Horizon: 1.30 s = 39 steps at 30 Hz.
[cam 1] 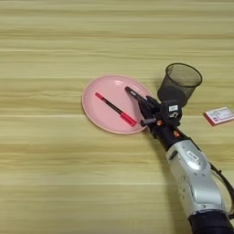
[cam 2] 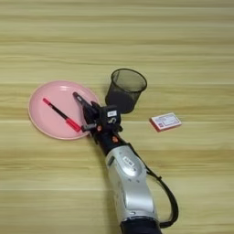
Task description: Move the objects on the table
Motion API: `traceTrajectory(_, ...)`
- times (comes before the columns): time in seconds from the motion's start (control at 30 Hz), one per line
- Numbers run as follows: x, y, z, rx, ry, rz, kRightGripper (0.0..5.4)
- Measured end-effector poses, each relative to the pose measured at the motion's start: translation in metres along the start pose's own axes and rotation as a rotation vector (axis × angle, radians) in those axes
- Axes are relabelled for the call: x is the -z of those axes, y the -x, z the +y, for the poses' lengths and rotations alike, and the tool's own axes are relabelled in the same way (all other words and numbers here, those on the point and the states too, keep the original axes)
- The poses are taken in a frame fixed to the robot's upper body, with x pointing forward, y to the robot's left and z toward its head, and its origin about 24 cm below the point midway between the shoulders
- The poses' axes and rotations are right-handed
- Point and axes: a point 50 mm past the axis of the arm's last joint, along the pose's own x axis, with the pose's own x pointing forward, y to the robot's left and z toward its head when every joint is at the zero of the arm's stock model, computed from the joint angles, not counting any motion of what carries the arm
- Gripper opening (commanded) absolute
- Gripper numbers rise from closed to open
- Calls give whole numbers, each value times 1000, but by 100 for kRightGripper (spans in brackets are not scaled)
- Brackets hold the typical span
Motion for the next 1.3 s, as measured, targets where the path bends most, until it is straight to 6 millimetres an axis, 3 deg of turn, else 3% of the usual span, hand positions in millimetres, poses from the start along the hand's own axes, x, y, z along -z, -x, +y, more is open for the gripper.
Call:
traceTrajectory(0.33, 4, 0, 0, -1, 3, 24, 104)
traceTrajectory(0.87, 8, 1, 0, -1, 10, 53, 317)
traceTrajectory(1.3, -4, 3, 2, -9, 27, 1, 498)
